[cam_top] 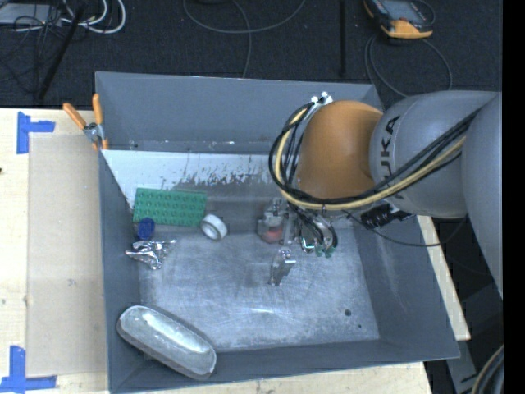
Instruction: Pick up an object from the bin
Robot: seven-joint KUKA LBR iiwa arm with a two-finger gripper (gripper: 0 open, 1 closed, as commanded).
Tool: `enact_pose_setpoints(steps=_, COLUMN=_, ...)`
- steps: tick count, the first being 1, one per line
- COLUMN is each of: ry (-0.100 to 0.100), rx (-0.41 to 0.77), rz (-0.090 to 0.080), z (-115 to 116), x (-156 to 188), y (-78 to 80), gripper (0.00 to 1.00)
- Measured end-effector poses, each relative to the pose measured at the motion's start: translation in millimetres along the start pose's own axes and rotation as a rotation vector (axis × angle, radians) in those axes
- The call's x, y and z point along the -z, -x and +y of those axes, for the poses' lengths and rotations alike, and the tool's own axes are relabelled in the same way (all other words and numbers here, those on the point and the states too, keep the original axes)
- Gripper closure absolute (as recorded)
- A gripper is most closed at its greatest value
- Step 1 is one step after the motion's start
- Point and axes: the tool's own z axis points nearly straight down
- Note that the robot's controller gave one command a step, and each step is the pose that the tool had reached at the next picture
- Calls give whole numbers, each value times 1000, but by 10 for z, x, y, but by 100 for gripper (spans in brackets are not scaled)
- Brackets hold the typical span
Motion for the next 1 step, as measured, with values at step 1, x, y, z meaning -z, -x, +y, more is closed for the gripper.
enact_pose_setpoints(steps=1, ry=-1, rx=-180, rz=-11, z=-509, x=120, y=233, gripper=0)
